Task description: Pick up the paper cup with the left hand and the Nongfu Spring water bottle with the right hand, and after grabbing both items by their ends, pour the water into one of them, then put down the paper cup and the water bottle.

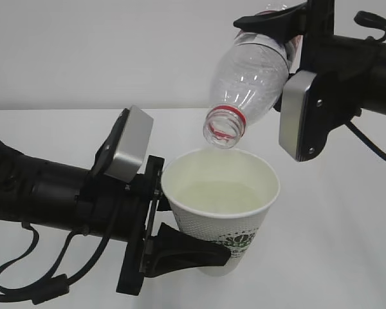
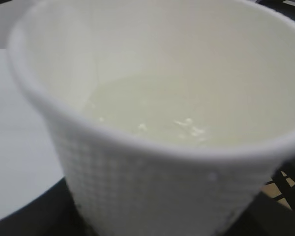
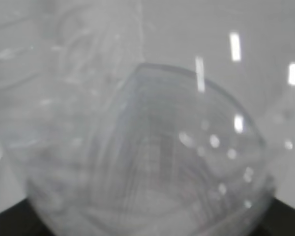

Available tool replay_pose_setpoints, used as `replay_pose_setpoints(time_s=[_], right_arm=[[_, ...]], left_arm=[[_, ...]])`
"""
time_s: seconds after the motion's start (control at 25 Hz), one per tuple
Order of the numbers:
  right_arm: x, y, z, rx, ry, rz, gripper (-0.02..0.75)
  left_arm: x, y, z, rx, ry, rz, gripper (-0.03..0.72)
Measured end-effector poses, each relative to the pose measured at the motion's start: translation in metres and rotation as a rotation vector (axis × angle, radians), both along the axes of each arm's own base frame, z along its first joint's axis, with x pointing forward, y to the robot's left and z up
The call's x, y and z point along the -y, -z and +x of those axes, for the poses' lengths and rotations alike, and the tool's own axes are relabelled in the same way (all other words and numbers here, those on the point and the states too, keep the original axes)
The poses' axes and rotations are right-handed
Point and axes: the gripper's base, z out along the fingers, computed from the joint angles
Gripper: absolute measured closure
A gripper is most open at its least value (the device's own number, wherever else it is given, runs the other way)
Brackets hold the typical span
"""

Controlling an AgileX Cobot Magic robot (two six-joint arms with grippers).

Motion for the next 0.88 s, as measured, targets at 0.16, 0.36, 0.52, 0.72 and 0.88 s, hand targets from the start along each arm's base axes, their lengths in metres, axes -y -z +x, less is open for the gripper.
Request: replay_pose_setpoints(time_s=[0.16, 0.36, 0.52, 0.72, 0.88], right_arm=[[0.0000, 0.0000, 0.0000, 0.004, 0.000, -0.004, 0.247], [0.0000, 0.0000, 0.0000, 0.006, -0.001, -0.006, 0.247], [0.0000, 0.0000, 0.0000, 0.006, -0.001, -0.006, 0.247], [0.0000, 0.0000, 0.0000, 0.009, -0.001, -0.008, 0.247], [0.0000, 0.0000, 0.0000, 0.015, -0.001, -0.014, 0.247]], left_arm=[[0.0000, 0.0000, 0.0000, 0.000, 0.000, 0.000, 0.217], [0.0001, -0.0005, -0.0004, -0.001, 0.004, -0.005, 0.217], [0.0001, -0.0006, -0.0004, -0.001, 0.005, -0.006, 0.217], [0.0002, -0.0007, -0.0006, -0.002, 0.006, -0.008, 0.217], [0.0002, -0.0009, -0.0007, -0.002, 0.007, -0.010, 0.217]])
